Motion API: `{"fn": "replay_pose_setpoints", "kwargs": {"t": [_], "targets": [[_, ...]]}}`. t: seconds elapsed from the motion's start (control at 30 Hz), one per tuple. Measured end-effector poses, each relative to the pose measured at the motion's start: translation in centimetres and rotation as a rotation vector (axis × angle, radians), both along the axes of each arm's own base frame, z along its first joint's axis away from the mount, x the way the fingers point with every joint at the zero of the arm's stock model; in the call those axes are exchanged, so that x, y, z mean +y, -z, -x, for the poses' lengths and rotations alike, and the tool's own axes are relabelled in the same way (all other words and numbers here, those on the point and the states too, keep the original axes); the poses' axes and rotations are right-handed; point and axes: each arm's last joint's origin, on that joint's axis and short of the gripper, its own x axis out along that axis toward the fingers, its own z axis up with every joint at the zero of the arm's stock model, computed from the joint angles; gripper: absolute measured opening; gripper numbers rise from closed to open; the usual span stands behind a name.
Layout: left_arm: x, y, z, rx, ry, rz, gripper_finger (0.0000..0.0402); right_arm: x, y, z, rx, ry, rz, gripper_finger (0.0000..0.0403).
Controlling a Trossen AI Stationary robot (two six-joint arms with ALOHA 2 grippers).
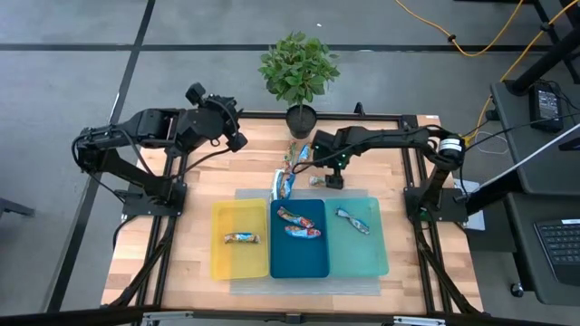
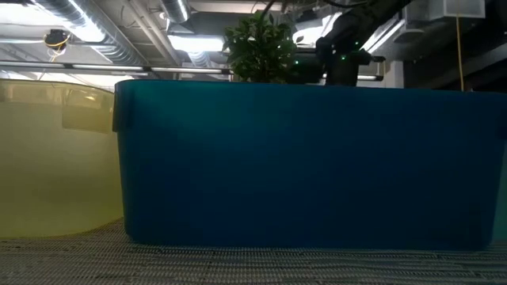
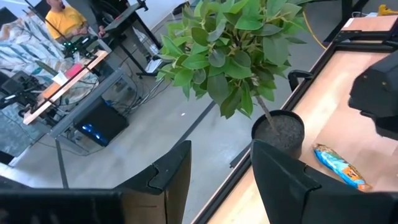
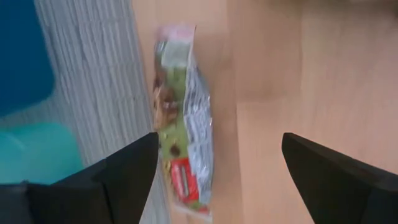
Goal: Pick and place Granola Bars by type
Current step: Put the red granola bar into the blue bin
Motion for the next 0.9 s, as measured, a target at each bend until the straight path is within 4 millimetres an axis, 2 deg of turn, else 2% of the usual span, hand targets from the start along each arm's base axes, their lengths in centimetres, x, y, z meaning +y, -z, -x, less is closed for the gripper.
{"fn": "replay_pose_setpoints", "kwargs": {"t": [0.17, 0.43, 0.67, 0.77, 0.9], "targets": [[0.0, 0.0, 0.0, 0.0, 0.0, 0.0, 0.0159, 0.3, 0.5, 0.1, -0.02, 0.023, -0.031, 0.0342], [0.0, 0.0, 0.0, 0.001, 0.001, -0.001, 0.0159, 2.3, 2.9, 0.9, 0.002, -0.005, -0.066, 0.0342], [0.0, 0.0, 0.0, 0.001, 0.001, -0.001, 0.0159, 2.0, 4.0, 1.2, -0.022, 0.036, 0.016, 0.0341], [0.0, 0.0, 0.0, -0.008, -0.003, 0.004, 0.0159, 1.9, 4.2, 1.3, -0.022, 0.04, 0.024, 0.0329], [0.0, 0.0, 0.0, -0.023, -0.009, 0.012, 0.0159, 1.9, 4.4, 1.5, -0.025, 0.04, 0.028, 0.0288]]}}
